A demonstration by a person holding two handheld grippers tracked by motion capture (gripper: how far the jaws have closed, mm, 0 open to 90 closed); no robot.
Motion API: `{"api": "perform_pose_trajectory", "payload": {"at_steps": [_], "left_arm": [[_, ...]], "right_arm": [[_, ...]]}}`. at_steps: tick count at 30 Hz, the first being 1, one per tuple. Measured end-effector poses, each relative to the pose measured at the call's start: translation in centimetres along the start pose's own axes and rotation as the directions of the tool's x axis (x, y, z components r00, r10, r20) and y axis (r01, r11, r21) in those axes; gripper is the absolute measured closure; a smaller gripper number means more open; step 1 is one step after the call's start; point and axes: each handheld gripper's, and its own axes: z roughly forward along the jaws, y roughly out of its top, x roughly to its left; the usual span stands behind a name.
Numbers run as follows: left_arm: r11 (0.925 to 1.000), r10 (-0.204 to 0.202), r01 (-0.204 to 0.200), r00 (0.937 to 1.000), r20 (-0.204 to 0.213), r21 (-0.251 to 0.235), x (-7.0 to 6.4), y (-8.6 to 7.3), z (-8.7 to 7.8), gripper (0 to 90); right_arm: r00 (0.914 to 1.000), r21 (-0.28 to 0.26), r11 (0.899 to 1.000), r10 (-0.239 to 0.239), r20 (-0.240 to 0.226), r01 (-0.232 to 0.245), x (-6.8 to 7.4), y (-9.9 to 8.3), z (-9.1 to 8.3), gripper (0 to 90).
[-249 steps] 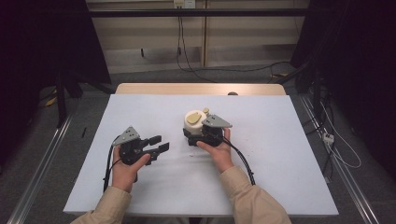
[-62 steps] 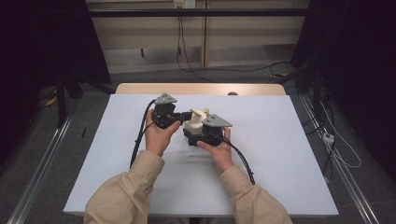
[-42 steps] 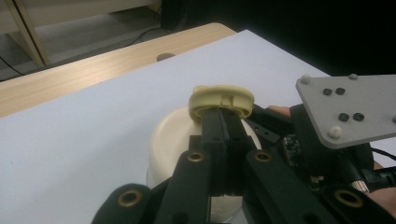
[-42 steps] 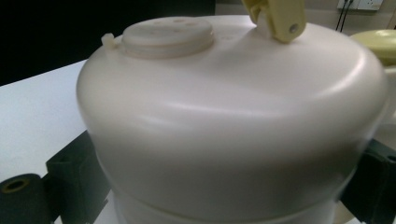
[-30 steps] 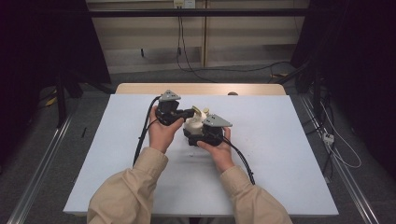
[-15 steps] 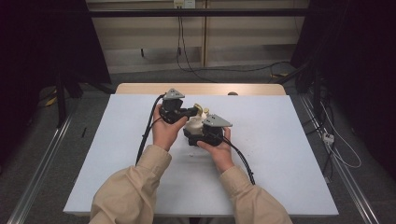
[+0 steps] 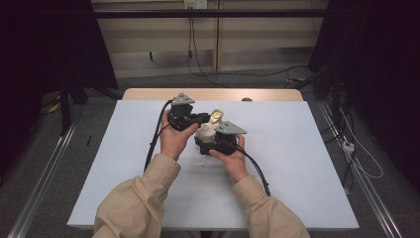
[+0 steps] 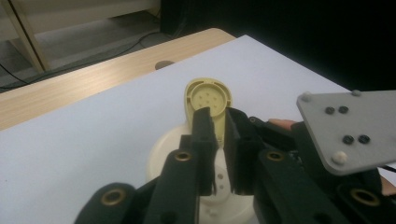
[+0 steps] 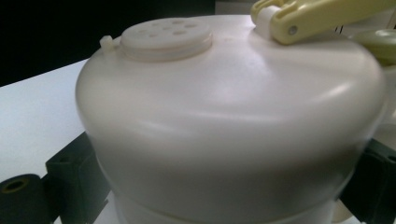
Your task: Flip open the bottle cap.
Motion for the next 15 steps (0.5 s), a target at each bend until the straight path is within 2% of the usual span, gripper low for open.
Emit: {"api": "perform_pose_trajectory", "payload": {"at_steps": [2,6,7,8,10,12,15], "left_arm": [[1.0000,-0.001,0.001,1.0000,-0.001,-0.005,0.1,-0.3,-0.6,73.7],[0.9999,0.004,-0.004,1.0000,-0.005,-0.016,0.1,-0.9,-1.3,58.9],[0.9998,-0.006,0.006,0.9999,-0.011,-0.021,0.1,-1.1,-1.5,58.9],[0.9996,-0.016,0.015,0.9997,-0.017,-0.022,0.2,-1.3,-1.7,44.8],[0.9994,-0.026,0.026,0.9996,-0.007,-0.023,0.3,-1.8,-2.1,44.4],[0.9989,-0.034,0.034,0.9993,-0.014,-0.033,0.4,-2.3,-2.6,37.8],[0.9986,-0.023,0.022,0.9997,-0.010,-0.048,0.6,-3.0,-3.3,33.1]], "right_arm": [[0.9995,0.014,1.000,0.012,-0.029,-0.012,-0.4,0.1,-0.4,3.7],[0.9993,0.028,0.999,-0.031,-0.021,0.031,-0.4,0.4,-1.1,2.4],[0.9993,0.028,0.999,-0.031,-0.021,0.031,-0.4,0.4,-1.1,2.4],[0.9997,0.039,0.999,-0.017,-0.018,0.018,-0.4,0.5,-1.3,1.5],[0.9998,0.041,0.999,-0.004,-0.018,0.005,-0.5,0.4,-1.4,1.9],[0.9998,0.068,0.998,0.007,-0.017,-0.006,-0.5,0.3,-1.4,0.7],[0.9998,0.091,0.996,0.005,-0.020,-0.003,-0.5,0.1,-1.5,1.2]]}}
